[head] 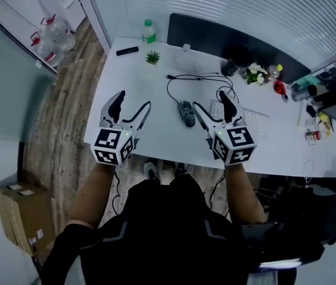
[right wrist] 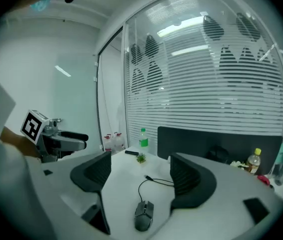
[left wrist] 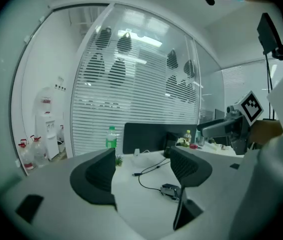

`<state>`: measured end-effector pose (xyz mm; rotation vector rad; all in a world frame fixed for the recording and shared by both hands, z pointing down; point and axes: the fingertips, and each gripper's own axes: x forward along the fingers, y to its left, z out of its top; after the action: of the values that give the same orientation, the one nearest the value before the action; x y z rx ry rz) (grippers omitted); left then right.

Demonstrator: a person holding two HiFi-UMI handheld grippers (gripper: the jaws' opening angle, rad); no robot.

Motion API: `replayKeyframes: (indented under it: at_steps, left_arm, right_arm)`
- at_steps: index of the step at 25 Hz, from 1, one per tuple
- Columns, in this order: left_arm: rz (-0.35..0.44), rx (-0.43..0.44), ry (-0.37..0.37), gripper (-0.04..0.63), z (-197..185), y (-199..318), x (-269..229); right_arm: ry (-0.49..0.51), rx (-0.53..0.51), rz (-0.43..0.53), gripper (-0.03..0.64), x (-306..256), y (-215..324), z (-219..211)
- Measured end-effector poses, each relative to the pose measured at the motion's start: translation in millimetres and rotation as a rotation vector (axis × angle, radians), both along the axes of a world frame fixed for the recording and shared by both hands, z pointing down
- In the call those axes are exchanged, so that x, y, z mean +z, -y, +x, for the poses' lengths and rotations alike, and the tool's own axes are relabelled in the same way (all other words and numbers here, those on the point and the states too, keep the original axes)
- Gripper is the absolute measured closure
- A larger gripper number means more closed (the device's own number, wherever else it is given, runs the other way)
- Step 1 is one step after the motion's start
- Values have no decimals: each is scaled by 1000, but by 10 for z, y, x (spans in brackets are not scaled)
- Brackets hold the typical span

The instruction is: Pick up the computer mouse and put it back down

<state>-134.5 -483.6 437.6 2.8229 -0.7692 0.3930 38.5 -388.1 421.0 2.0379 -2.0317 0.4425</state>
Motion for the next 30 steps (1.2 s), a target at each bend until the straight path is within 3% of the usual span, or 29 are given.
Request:
replayKeyframes:
  at_steps: [7,13,21,24,30]
  left_arm:
    - [-89,-22,89,239,164,49,743]
    - [-218,-25,128,241,288,-21,1332]
    - [-275,-4,228,241,425,-172,2011]
    - [-323,-8,239,241,452,-214,2208]
    - [-341,-20,286,241,483,-236,2453]
  right_arm:
    - [47,-25,-106,241,780,163,138]
    - [103,-38,-216,241,1531,236,98]
    - [135,-40,-352,235,2360,196,21]
    - [130,-40,-383,233,2552,179,0]
    - [105,-48,-436,245,2797,236,-58]
